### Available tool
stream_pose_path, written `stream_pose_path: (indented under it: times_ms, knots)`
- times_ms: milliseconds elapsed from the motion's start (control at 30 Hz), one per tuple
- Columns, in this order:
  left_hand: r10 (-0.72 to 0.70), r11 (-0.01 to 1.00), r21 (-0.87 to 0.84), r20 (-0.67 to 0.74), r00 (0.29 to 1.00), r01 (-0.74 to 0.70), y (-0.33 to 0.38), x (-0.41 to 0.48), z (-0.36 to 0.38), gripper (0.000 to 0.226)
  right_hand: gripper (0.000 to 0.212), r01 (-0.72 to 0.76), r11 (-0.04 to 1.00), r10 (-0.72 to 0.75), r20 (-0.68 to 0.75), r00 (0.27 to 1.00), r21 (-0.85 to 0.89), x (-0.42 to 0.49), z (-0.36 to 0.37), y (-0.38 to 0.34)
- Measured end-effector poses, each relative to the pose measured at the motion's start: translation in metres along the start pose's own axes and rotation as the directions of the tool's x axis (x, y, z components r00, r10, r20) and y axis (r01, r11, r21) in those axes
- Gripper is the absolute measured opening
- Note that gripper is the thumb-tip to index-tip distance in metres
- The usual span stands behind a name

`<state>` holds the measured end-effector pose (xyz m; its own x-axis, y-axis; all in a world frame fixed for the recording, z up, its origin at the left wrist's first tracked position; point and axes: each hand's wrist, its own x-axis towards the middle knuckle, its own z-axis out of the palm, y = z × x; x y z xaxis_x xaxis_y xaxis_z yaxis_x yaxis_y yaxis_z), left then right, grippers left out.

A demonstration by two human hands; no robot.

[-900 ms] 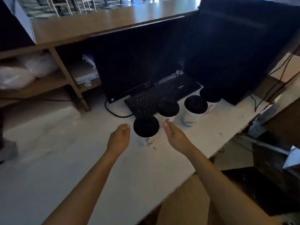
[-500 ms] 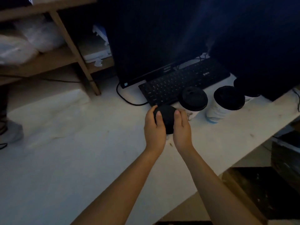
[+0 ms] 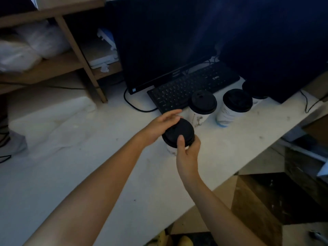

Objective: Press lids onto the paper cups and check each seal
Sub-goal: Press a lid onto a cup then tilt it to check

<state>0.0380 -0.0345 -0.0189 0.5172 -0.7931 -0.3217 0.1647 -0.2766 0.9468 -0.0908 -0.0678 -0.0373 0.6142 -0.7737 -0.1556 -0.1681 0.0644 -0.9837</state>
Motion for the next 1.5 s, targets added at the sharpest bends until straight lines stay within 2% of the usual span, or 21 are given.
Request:
stream_pose_path:
  times_ms: [67,133,167,233,300,467,667,800,867,933,1000,1067,1133,1200,1233,1300,1367,1500]
  knots:
    - [0.013,0.989,0.150,-0.014,1.000,-0.011,0.008,0.001,-0.005,0.033,0.042,-0.119,0.992,0.121,0.045,0.992,-0.049,-0.006,-0.010,-0.001]
    - [0.068,0.953,0.302,-0.098,0.993,-0.035,0.014,0.000,-0.006,0.030,0.051,-0.197,0.976,0.202,0.045,0.978,-0.089,0.002,-0.022,-0.009]
    - [0.097,0.946,0.322,-0.180,0.979,-0.034,0.013,-0.001,-0.004,0.029,0.047,-0.151,0.980,0.157,0.041,0.987,-0.126,0.010,-0.025,-0.015]
    - [0.119,0.968,0.249,-0.365,0.923,-0.026,0.006,-0.008,0.006,0.029,0.034,-0.034,0.979,0.052,0.083,0.995,-0.202,0.027,-0.024,-0.026]
    - [0.122,0.979,0.202,-0.437,0.891,-0.035,-0.002,-0.015,0.021,0.030,0.034,-0.023,0.976,0.052,0.131,0.990,-0.219,0.043,-0.016,-0.029]
    - [0.154,0.977,0.201,-0.399,0.904,-0.078,-0.014,-0.016,0.033,0.030,0.023,-0.066,0.998,0.067,0.133,0.989,-0.011,0.055,-0.009,-0.011]
    - [0.155,0.979,0.181,-0.399,0.904,-0.088,-0.015,-0.016,0.033,0.030,0.021,-0.080,0.994,0.069,0.131,0.989,0.080,0.055,-0.006,-0.011]
    - [0.116,0.963,0.266,-0.238,0.964,-0.050,-0.004,-0.017,0.021,0.031,0.026,-0.058,0.996,0.052,0.085,0.995,0.066,0.031,-0.006,-0.011]
    - [0.136,0.909,0.413,-0.155,0.978,-0.061,0.004,-0.016,0.015,0.034,0.036,-0.065,0.995,0.056,0.123,0.991,0.075,0.013,-0.008,-0.008]
    - [0.215,0.796,0.594,-0.097,0.972,-0.117,0.009,-0.014,0.007,0.035,0.041,-0.058,0.994,0.040,0.191,0.981,0.091,-0.002,-0.015,0.003]
    - [0.287,0.593,0.791,-0.035,0.957,-0.148,0.012,-0.012,-0.004,0.037,0.039,-0.016,0.997,-0.006,0.271,0.963,0.079,-0.010,-0.026,0.021]
    - [0.318,0.423,0.900,-0.034,0.948,-0.109,0.017,-0.013,-0.006,0.038,0.039,0.014,0.999,-0.026,0.372,0.928,0.035,-0.006,-0.038,0.037]
    - [0.355,0.387,0.917,-0.051,0.933,-0.097,0.022,-0.017,0.007,0.042,0.059,0.086,0.994,-0.044,0.503,0.863,-0.061,0.005,-0.048,0.049]
    - [0.302,0.371,0.928,-0.077,0.950,-0.043,0.019,-0.020,0.029,0.048,0.074,0.131,0.985,-0.032,0.625,0.780,-0.113,0.017,-0.049,0.047]
    - [0.266,0.324,0.946,-0.093,0.959,0.001,0.013,-0.019,0.039,0.049,0.079,0.120,0.984,-0.005,0.664,0.748,-0.128,0.024,-0.048,0.044]
    - [0.267,0.242,0.967,-0.149,0.952,0.084,0.001,-0.019,0.050,0.046,0.084,0.090,0.986,0.034,0.707,0.706,-0.137,0.039,-0.044,0.040]
    - [0.313,0.227,0.967,-0.186,0.931,0.117,-0.004,-0.017,0.052,0.041,0.089,0.095,0.982,0.057,0.736,0.674,-0.163,0.054,-0.041,0.041]
    - [0.340,0.187,0.976,-0.172,0.925,0.113,-0.005,-0.015,0.052,0.032,0.095,0.148,0.969,0.079,0.820,0.567,-0.196,0.075,-0.040,0.050]
